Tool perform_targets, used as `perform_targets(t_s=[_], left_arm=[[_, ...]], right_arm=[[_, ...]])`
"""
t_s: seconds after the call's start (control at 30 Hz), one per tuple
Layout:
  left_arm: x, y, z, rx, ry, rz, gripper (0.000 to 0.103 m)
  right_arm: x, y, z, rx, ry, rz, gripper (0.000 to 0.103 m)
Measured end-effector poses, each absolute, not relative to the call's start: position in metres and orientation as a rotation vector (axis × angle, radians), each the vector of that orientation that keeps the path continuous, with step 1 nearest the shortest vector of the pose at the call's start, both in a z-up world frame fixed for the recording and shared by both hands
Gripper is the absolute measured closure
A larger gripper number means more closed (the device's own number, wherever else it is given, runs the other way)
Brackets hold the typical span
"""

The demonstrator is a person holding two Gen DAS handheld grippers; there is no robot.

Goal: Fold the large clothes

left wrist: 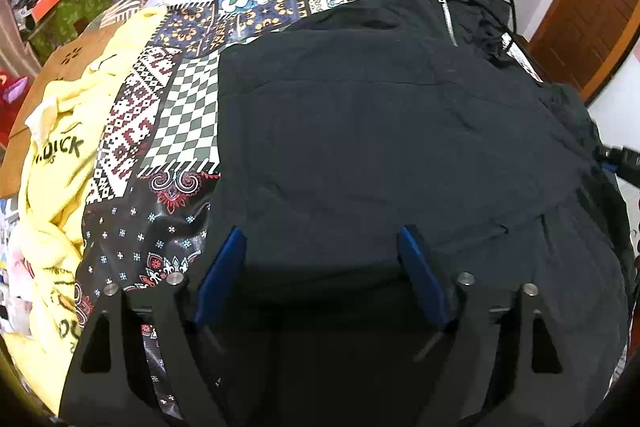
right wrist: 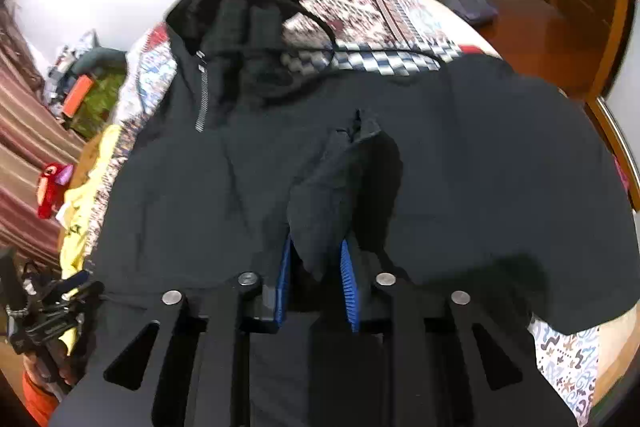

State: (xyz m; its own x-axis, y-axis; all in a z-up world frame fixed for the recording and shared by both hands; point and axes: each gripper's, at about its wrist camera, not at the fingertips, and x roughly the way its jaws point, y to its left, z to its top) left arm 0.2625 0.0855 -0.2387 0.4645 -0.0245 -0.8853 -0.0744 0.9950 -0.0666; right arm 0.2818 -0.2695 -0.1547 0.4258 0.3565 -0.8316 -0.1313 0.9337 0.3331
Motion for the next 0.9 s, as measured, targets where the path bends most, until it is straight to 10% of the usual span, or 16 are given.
perform_targets(t_s=[0.9], left_arm=[[0.285, 0.013, -0.135, 0.007, 0.855, -0.077, 0.018]], right_arm=[[0.242, -0.419, -0.096, 0.385, 1.014, 0.025, 0.040]])
